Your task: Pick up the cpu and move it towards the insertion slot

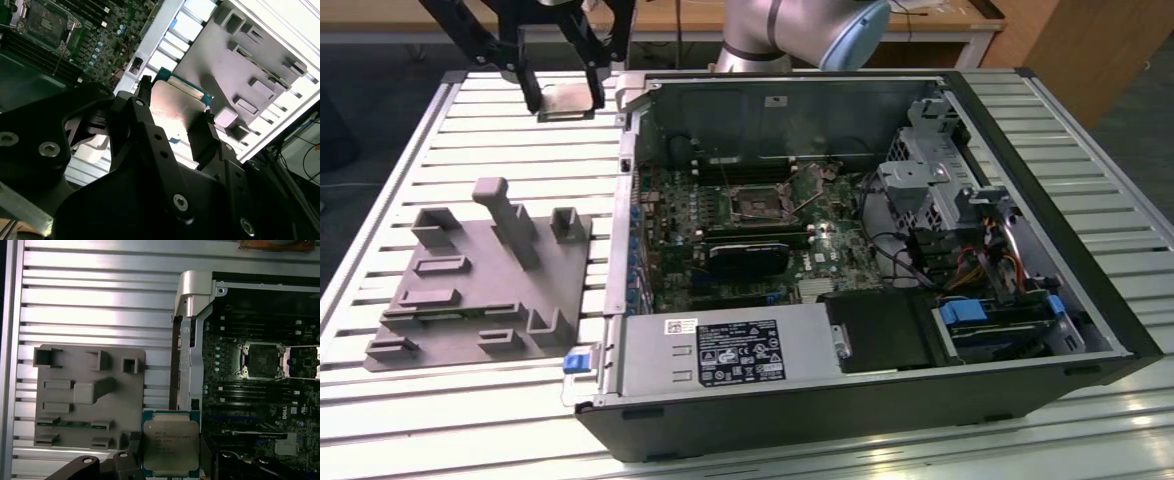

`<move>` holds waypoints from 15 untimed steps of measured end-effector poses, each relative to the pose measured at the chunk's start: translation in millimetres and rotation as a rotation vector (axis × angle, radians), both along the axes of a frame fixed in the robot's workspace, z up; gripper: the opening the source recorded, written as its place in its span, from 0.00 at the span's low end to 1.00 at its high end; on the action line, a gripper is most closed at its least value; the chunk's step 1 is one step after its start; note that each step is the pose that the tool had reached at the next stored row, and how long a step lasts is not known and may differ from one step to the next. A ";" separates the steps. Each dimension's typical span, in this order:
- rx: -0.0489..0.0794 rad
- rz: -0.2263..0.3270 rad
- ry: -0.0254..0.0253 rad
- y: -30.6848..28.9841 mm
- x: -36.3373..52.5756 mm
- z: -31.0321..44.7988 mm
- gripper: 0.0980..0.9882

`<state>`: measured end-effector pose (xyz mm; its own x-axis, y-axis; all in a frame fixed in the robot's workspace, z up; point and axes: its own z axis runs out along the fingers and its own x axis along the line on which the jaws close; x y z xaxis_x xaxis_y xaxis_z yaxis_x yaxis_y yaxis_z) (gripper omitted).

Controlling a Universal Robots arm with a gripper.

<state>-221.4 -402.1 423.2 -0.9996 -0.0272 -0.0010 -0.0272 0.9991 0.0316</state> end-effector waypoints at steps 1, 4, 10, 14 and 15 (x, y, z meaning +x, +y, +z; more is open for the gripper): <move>0.000 0.000 0.0000 0.4 0.9 0.0 0.50; 0.000 0.000 -0.0001 1.6 3.7 0.0 0.50; 0.000 0.000 0.0000 8.9 9.7 0.0 0.50; 0.000 0.000 -0.0001 19.5 14.1 -0.1 0.50; 0.000 0.000 -0.0001 21.5 15.3 -0.1 0.50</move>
